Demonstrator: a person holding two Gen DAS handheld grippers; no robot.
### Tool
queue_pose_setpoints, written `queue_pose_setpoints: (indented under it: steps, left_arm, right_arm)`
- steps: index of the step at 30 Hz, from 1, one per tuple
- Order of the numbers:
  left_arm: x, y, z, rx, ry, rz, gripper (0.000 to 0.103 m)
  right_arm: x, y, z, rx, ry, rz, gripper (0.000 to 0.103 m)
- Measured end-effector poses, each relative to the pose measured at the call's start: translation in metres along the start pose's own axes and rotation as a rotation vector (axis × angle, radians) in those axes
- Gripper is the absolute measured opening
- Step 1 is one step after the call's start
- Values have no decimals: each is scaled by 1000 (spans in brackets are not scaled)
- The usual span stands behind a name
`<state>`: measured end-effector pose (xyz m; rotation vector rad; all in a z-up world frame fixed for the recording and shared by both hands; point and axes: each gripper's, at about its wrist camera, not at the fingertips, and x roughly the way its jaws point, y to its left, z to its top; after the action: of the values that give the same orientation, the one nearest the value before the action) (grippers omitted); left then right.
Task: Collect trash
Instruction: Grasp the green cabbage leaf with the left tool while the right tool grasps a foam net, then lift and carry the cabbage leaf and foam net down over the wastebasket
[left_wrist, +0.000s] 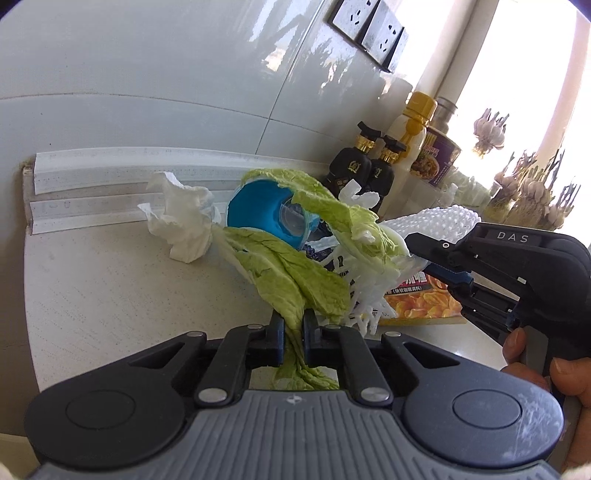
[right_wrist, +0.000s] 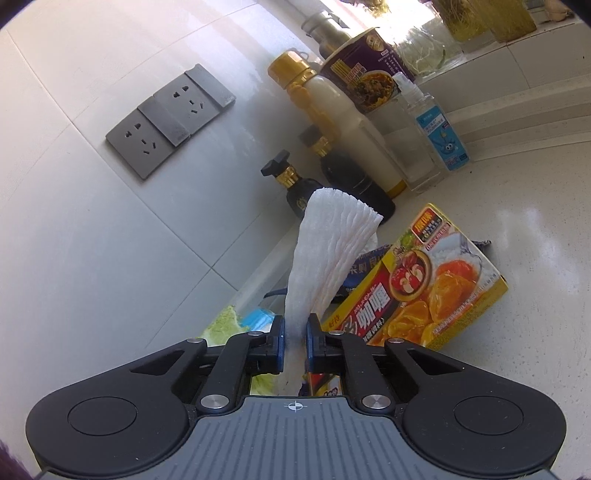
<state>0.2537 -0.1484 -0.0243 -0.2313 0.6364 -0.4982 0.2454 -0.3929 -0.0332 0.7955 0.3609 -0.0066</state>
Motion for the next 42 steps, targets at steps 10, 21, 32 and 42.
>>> queue_pose_setpoints:
  steps: [10, 21, 32, 42]
  left_arm:
    - [-26, -4, 13, 14, -77, 11, 8]
    - [-43, -6, 22, 17, -125, -9, 7]
    - [-59, -10, 25, 26, -166, -26, 7]
    - [-90, -11, 31, 56, -217, -26, 7]
  right_arm:
    - [-27, 30, 13, -75, -84, 48, 10]
    - [-60, 58, 22, -160, -178, 130, 9]
    - [-87, 71, 26, -189, -237, 237, 9]
    - [-95, 80, 28, -185, -222, 307, 9]
